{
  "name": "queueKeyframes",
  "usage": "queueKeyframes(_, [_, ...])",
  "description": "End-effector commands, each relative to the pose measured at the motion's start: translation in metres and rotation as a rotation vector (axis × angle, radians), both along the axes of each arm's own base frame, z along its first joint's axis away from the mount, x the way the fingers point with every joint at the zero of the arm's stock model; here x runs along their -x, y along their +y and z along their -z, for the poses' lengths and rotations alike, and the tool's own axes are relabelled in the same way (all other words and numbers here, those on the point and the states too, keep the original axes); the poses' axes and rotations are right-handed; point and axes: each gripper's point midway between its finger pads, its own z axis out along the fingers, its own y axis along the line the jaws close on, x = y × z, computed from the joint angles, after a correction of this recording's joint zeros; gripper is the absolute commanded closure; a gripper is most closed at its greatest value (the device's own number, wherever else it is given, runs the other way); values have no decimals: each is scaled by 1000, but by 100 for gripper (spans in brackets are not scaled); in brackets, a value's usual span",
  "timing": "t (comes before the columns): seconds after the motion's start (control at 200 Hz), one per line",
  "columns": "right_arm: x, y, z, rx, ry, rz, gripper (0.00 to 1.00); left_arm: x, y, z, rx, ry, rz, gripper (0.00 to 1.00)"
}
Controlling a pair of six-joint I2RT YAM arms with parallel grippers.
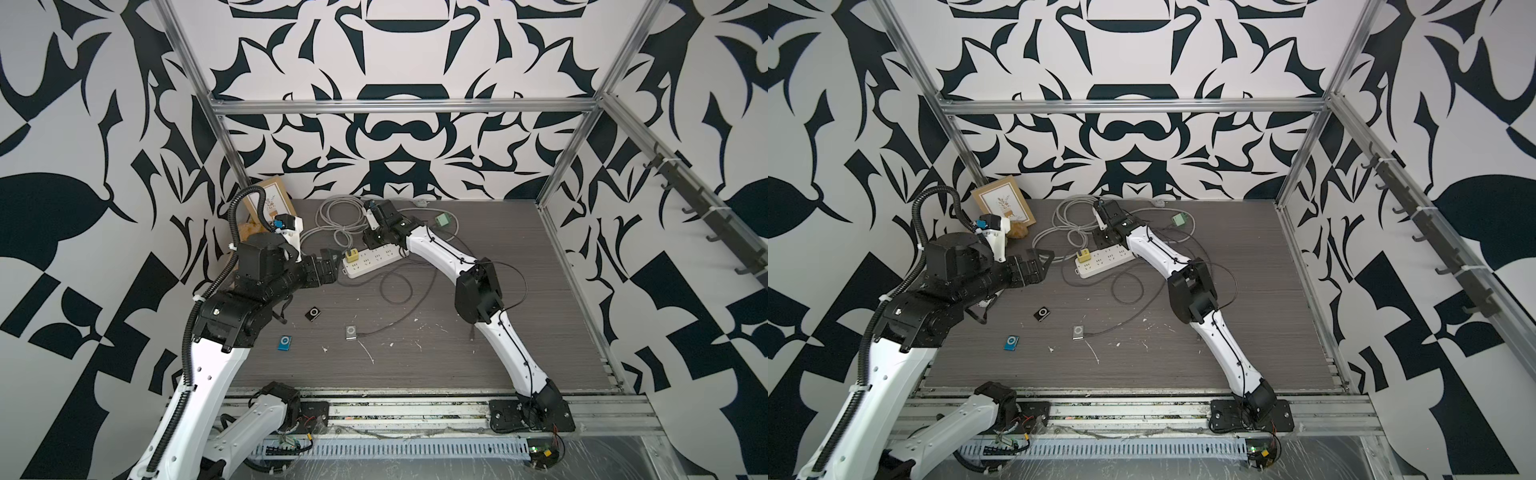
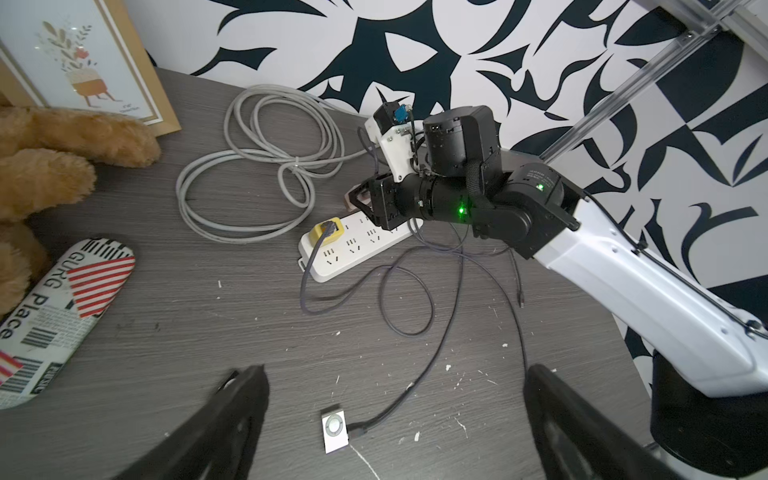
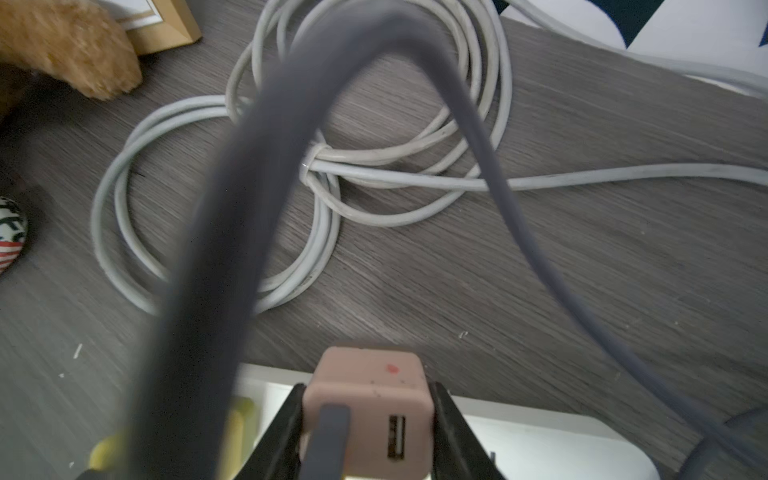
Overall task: Charge mp3
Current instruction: Insert the plug into the socket.
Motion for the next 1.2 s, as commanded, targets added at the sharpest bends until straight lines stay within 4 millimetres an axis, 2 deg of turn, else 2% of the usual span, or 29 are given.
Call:
queueKeyframes(0.0, [-8,-1,-56,-14,-116,-14,100,10,16,17,-46,58,-62,1])
queueKeyframes(0.095, [-6,-5,-58,0,-117,-14,100,11,21,18,-59,55,-78,1])
queueKeyframes(0.205, [0,-5,-71,-12,-134,-21,100,11,23,22,-70,57,-90,0])
queueKeyframes(0.285, [2,-5,-69,-7,-123,-23,100,10,23,25,-73,63,-91,1])
queueKeyframes(0.3, [4,-6,-84,-20,-139,-23,100,9,23,26,-75,63,-92,1])
queueKeyframes(0.32, [6,-7,-88,-23,-140,-22,100,9,23,27,-76,66,-92,1])
queueKeyframes(0.47, [20,-8,-96,-11,-114,-33,100,8,23,35,-79,81,-95,1])
queueKeyframes(0.57, [28,-9,-86,23,-87,-43,100,7,23,38,-81,87,-98,1])
queueKeyframes(0.96, [30,-12,-51,83,-31,-49,100,12,26,43,-88,97,-106,1])
queueKeyframes(1.195, [29,-12,-38,98,-18,-46,100,14,30,44,-95,90,-122,1])
